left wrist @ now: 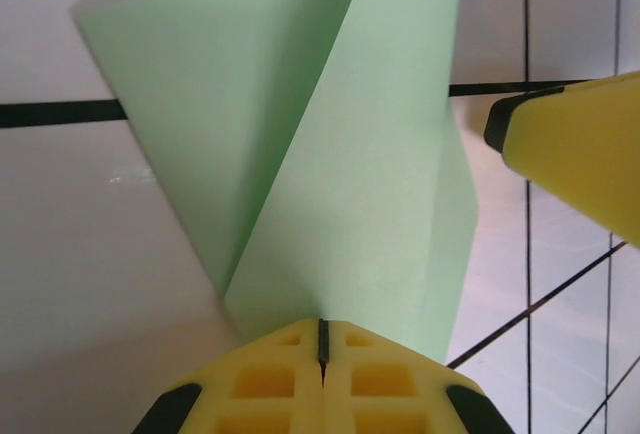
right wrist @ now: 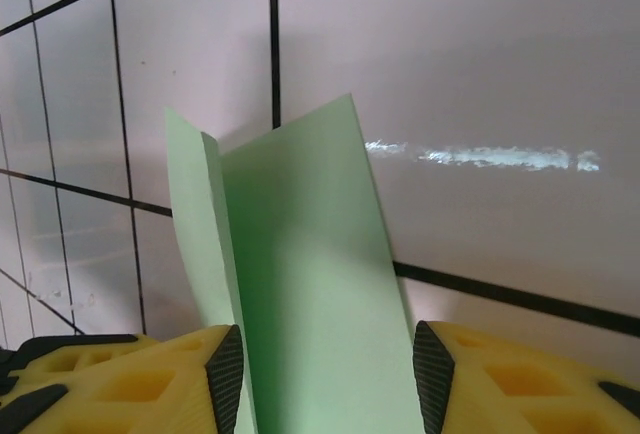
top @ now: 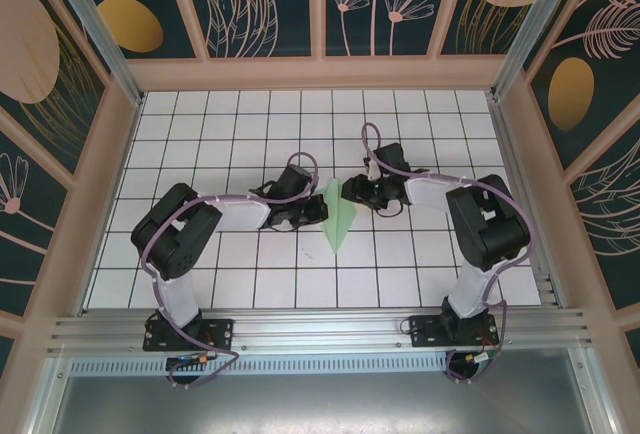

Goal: Fold a paper plane with a square sheet of paper (pick it up from the middle)
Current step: Fourth fold the wing at the center of the table, then turn over the paper at the center of the table.

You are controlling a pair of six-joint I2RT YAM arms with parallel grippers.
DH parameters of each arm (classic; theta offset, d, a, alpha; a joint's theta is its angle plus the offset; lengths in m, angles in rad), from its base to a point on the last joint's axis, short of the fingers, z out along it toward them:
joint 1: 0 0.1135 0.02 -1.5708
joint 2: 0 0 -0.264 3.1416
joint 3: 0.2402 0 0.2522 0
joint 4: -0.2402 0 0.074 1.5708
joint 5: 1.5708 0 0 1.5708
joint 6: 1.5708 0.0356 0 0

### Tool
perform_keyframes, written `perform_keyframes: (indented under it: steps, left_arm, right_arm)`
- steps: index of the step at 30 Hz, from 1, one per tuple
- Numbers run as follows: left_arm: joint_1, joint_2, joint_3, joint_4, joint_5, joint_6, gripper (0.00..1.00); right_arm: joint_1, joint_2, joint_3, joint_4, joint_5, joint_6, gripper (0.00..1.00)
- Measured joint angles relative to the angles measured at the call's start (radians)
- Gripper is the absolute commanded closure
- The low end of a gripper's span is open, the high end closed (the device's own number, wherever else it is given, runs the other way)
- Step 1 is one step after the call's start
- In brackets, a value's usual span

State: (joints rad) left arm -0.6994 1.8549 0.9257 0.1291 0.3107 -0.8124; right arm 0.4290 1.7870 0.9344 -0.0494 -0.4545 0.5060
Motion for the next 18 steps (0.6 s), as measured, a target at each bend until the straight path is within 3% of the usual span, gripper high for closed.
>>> perform_keyframes:
  steps: [18]
  left_arm:
    - [0.0, 0.018, -0.017, 0.046, 0.015, 0.0, 0.99]
  right_arm:
    - [-0.009, 0.019, -0.02, 0.031, -0.087, -0.003, 0.51]
